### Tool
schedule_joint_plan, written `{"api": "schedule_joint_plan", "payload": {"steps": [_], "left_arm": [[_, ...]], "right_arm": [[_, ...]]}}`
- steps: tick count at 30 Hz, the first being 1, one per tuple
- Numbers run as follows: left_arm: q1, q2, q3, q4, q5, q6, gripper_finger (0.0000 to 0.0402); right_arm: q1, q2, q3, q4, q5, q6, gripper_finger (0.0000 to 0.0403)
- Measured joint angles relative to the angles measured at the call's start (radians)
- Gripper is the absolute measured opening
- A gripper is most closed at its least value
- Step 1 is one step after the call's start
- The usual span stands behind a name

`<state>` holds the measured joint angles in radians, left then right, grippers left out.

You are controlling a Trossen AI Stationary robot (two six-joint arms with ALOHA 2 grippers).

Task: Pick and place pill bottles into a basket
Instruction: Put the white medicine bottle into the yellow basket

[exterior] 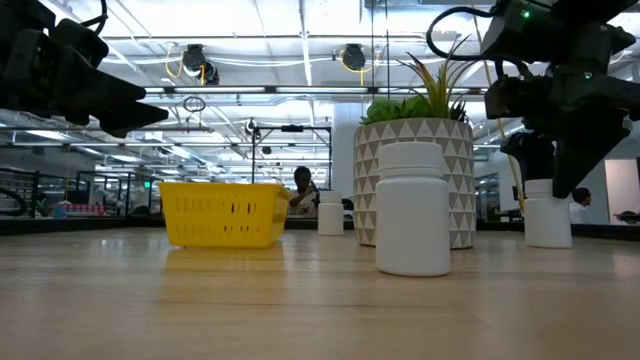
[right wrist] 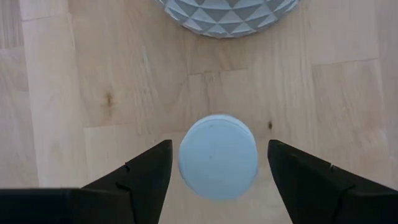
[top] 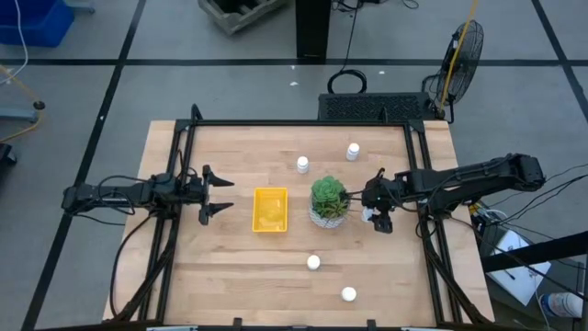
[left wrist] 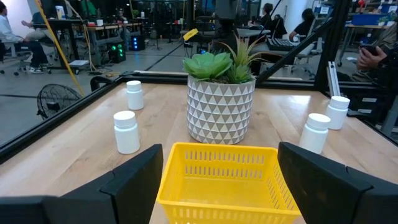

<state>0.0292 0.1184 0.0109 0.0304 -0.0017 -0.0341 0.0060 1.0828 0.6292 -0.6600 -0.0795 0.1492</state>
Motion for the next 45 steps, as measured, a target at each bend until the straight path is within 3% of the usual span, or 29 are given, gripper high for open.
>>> {"api": "schedule_joint_plan", "payload": {"steps": [9,19,24,33,39,45], "left_arm": [[0.000,0.000,0.000,0.000,0.000,0.000,0.0318],[0.000,0.000,0.000,0.000,0.000,0.000,0.0326],[0.000,0.000,0.000,0.000,0.000,0.000,0.0318],[0.000,0.000,0.000,0.000,0.000,0.000,0.0319],[0.000,0.000,0.000,0.000,0.000,0.000,0.0315],[0.000,0.000,0.000,0.000,0.000,0.000,0.0323]], "right_arm": [[0.000,0.000,0.000,0.006,0.000,0.008,0.0232],[0.000,-0.001,0.001,0.009,0.000,0.007,0.0156],[0.000,-0.004,0.019,-0.025,-0.040,0.005,0.0151],[0.000,-0.040,0.209,-0.205,-0.055,0.011,0.0152],[0.000,-0.040,0.422,-0.376,-0.046,0.001,0.0151],[-0.016,-0.017,0.656,-0.543,0.027,-0.017,0.0153]]}}
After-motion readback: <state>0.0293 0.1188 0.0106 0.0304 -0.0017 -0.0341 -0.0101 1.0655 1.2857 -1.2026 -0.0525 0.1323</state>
